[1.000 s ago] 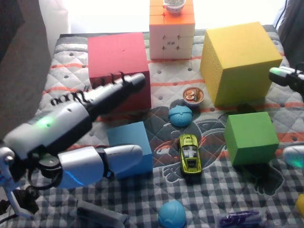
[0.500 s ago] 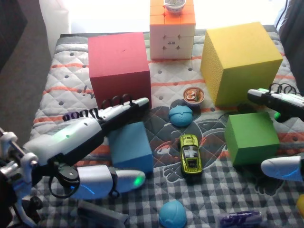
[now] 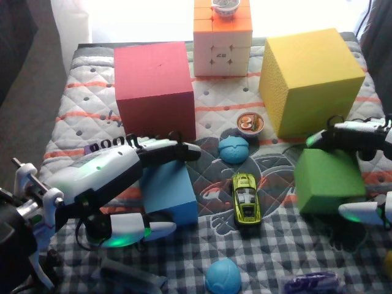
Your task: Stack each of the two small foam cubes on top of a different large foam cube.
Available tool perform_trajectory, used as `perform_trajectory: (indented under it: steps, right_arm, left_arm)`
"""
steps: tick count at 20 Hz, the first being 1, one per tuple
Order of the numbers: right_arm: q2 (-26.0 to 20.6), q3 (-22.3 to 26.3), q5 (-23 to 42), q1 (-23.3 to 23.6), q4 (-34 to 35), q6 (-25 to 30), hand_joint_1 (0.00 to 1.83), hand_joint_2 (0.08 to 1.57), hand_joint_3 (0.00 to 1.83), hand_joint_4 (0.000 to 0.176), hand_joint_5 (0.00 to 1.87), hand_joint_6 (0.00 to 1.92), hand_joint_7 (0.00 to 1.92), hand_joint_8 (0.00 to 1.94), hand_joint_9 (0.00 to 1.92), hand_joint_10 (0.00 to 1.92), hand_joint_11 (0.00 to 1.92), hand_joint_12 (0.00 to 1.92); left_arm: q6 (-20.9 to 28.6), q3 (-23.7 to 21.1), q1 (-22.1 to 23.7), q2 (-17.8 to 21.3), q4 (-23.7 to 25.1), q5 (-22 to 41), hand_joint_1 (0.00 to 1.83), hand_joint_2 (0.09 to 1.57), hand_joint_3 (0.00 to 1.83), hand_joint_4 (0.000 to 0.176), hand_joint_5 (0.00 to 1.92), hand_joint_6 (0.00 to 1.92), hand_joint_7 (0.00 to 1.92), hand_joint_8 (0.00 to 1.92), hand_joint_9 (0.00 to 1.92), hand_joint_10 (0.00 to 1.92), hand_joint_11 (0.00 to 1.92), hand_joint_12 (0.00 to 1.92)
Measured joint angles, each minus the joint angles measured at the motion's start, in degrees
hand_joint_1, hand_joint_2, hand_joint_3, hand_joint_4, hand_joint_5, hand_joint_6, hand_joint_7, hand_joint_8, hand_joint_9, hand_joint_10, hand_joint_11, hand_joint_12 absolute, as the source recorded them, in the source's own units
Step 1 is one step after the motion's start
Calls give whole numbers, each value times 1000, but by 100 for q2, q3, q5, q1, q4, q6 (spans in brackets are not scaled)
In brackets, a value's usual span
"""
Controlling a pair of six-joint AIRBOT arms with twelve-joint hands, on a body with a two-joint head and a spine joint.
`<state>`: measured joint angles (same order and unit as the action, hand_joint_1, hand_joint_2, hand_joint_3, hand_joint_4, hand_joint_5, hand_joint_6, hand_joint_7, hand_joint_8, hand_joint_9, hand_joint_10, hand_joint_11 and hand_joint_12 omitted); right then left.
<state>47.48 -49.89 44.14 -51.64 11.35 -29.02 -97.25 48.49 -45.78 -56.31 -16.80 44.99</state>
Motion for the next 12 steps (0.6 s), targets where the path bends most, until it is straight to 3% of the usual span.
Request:
perform_trajectory:
  steps: [1, 2, 3, 6, 7, 8, 12]
  right_arm:
    - [-2, 2, -37, 42, -22, 0, 1155, 1328, 18, 0, 407, 1531, 664, 1684, 456, 1879, 423, 1921]
    - [-11, 7, -83, 98, -66, -2, 1136, 1344, 13, 0, 465, 1531, 663, 1748, 524, 1913, 525, 1921]
    - [-66, 55, -116, 168, -149, -2, 1094, 1360, 10, 0, 455, 1615, 646, 1718, 430, 1890, 420, 1921]
    - [-289, 236, 15, 212, -334, 0, 1093, 1359, 2, 0, 459, 1630, 660, 1676, 409, 1752, 243, 1921]
    - [-365, 297, 103, 212, -337, 4, 1086, 1367, 2, 0, 466, 1607, 634, 1724, 418, 1832, 324, 1921]
    - [-468, 374, 273, 210, -374, 2, 1114, 1362, 0, 0, 461, 1566, 660, 1733, 511, 1887, 525, 1921]
    - [-669, 557, 610, 210, -568, 0, 1148, 1346, 0, 0, 473, 1519, 699, 1715, 685, 1877, 723, 1921]
  left_arm:
    - [-17, -26, 0, 7, 4, 20, 1225, 1234, 9, 0, 85, 1228, 59, 1405, 110, 1633, 82, 1898]
    - [-20, -66, 0, 39, 4, 46, 1222, 1232, 6, 0, 92, 1249, 45, 1417, 89, 1631, 52, 1891]
    - [2, -153, 0, 103, 76, 101, 1154, 1256, 11, 0, 100, 1209, 42, 1340, 87, 1572, 39, 1872]
    - [22, -361, 0, 348, 363, 387, 1089, 1270, 4, 0, 124, 1218, 82, 1234, 96, 1452, 1, 1831]
    - [17, -413, 2, 439, 415, 514, 1096, 1271, 3, 0, 136, 1185, 84, 1212, 82, 1376, 0, 1779]
    - [20, -490, 2, 538, 476, 673, 1104, 1284, 4, 0, 157, 1160, 99, 1228, 122, 1377, 58, 1773]
    - [17, -627, -4, 673, 715, 883, 1198, 1277, 0, 0, 179, 1123, 80, 1349, 165, 1546, 161, 1790]
